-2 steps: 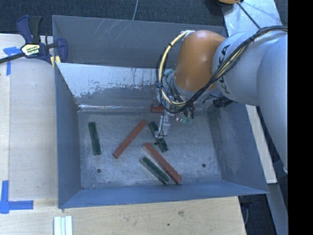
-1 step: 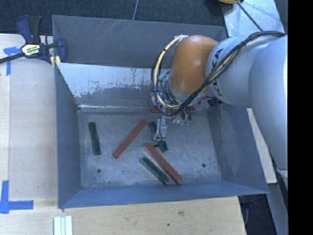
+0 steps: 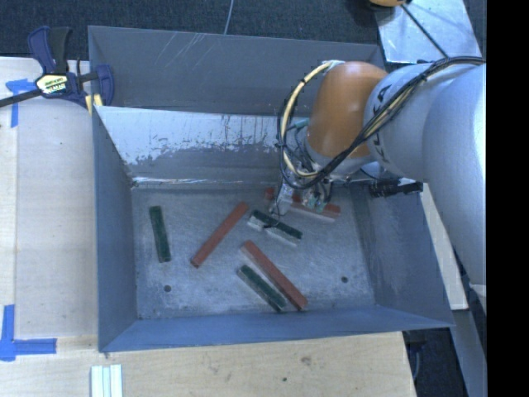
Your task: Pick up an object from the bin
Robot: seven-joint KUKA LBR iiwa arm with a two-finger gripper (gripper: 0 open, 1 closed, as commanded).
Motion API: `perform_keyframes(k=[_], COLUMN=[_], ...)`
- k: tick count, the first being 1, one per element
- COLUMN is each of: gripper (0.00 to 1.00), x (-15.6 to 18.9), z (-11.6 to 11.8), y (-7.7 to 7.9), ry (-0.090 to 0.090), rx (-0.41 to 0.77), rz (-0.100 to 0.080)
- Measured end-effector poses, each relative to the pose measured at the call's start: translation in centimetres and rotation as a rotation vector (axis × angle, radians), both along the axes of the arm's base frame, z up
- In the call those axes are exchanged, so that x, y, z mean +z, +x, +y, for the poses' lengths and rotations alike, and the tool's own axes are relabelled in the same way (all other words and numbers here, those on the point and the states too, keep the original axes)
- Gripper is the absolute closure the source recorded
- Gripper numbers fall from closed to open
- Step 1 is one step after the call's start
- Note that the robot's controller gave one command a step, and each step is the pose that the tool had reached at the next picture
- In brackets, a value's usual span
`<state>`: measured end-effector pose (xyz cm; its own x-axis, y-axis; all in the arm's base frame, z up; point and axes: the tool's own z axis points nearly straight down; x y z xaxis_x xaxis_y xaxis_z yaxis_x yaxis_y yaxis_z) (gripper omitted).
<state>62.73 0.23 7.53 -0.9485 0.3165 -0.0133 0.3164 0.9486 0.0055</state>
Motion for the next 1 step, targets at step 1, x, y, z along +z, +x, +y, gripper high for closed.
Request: perform_keyframes(k=[1], gripper=[1.00], x=[0.00], z=[0.01], y=[0.00], ry=[0.000], rx=[0.001], rz=[0.000])
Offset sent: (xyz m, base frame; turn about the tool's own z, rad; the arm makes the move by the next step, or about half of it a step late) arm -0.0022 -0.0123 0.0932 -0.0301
